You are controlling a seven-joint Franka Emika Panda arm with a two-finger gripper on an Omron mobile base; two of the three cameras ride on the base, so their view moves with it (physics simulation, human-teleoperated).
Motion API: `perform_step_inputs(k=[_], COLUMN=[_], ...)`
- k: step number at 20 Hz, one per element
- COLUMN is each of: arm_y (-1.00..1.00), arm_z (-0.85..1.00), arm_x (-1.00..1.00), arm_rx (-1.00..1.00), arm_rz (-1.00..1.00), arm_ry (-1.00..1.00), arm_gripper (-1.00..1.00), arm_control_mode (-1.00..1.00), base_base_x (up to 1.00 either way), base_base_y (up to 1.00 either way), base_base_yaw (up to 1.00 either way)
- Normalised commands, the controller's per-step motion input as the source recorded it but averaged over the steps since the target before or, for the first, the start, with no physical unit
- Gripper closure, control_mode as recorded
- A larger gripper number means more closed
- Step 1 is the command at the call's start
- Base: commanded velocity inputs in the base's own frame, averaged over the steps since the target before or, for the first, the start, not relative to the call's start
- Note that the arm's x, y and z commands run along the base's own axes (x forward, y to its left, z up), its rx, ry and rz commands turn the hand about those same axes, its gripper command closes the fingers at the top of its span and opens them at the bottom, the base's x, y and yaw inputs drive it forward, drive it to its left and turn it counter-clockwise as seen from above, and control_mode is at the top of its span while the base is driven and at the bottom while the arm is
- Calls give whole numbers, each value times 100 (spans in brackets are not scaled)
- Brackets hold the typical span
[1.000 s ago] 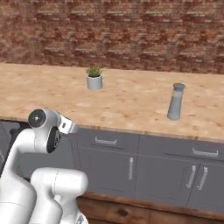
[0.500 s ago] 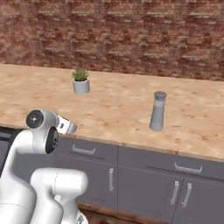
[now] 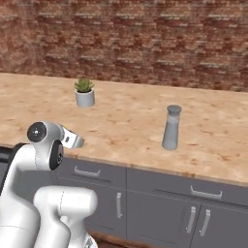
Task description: Place the pitcher and cup on the dining counter for serving.
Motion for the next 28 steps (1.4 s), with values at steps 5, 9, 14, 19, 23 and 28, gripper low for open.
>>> perform_step_inputs(k=[5, 9, 14, 19, 23, 28], arm_y=[0, 0, 0, 0, 0, 0], arm_z=[0, 0, 0, 0, -9, -4], arm_x=[0, 0, 11, 12, 56, 56], arm_rx=[0, 0, 0, 0, 0, -1], arm_rz=[0, 0, -1, -1, 0, -1], arm_ry=[0, 0, 5, 12, 7, 4], arm_gripper=[100, 100, 100, 100, 100, 100], arm_control_mode=[100, 100, -100, -100, -100, -100], base_base_x=[57, 44, 34, 0, 0, 0], base_base_y=[-22, -24, -12, 0, 0, 0], base_base_yaw=[-1, 0, -1, 0, 0, 0])
